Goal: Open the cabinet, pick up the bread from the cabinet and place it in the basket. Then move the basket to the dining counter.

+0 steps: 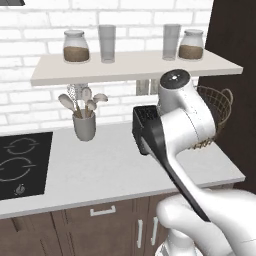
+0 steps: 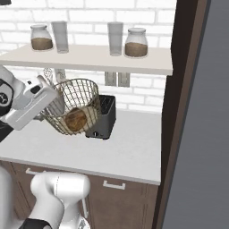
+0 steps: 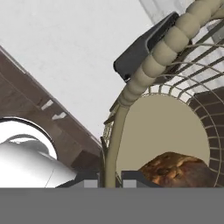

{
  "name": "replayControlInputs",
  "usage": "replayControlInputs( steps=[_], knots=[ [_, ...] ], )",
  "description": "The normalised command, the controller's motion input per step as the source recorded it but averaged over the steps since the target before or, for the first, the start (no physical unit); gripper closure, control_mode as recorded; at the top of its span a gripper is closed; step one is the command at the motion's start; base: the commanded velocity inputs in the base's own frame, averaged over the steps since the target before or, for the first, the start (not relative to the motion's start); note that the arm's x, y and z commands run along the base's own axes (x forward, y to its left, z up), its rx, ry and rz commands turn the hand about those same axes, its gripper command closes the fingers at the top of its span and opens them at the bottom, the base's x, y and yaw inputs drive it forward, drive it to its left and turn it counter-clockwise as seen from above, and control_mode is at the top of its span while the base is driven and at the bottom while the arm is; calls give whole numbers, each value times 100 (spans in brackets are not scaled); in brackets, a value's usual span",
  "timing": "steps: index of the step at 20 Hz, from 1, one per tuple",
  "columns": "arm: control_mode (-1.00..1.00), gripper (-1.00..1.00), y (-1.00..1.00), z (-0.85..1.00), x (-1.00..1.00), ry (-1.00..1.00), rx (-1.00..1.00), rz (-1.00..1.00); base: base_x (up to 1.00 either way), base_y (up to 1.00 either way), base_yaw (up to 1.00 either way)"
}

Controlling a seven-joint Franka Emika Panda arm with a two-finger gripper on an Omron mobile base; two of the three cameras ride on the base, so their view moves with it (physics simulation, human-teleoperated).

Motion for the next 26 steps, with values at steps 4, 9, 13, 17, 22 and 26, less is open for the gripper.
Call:
replayControlInputs(
  steps=[4,9,13,17,22,26],
  knots=[
    [100,100,0,7,-15,0,4,6,-26,0,3],
    [100,100,0,0,0,0,0,0,-91,29,5],
    [100,100,0,0,0,0,0,0,-91,40,28],
    [100,100,0,0,0,0,0,0,-44,43,71],
    [100,100,0,0,0,0,0,0,-18,41,89],
    [100,100,0,0,0,0,0,0,-4,35,93]
  ],
)
